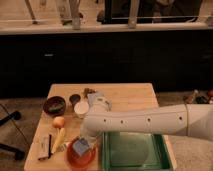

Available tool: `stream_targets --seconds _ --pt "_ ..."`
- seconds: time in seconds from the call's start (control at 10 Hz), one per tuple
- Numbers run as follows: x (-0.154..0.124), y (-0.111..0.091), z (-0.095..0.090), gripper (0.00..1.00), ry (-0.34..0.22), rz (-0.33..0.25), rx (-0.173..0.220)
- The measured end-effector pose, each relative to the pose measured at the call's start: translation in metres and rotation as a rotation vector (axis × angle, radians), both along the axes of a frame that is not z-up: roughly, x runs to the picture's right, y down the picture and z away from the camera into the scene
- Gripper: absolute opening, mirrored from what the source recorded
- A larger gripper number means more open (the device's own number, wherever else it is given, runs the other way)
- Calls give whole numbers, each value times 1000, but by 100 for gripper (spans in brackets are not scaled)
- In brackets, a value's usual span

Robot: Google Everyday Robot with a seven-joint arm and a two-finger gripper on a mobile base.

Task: Wipe red bowl with sponge

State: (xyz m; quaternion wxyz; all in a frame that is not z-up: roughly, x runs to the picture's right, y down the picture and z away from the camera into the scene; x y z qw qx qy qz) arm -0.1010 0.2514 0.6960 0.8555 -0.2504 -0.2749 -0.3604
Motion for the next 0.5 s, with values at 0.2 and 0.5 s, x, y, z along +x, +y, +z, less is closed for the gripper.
stream_targets --seconds 0.2,0.5 --pt "-8 7 -4 0 -17 -2 -21" --pt "-22 18 -5 0 -46 17 -88"
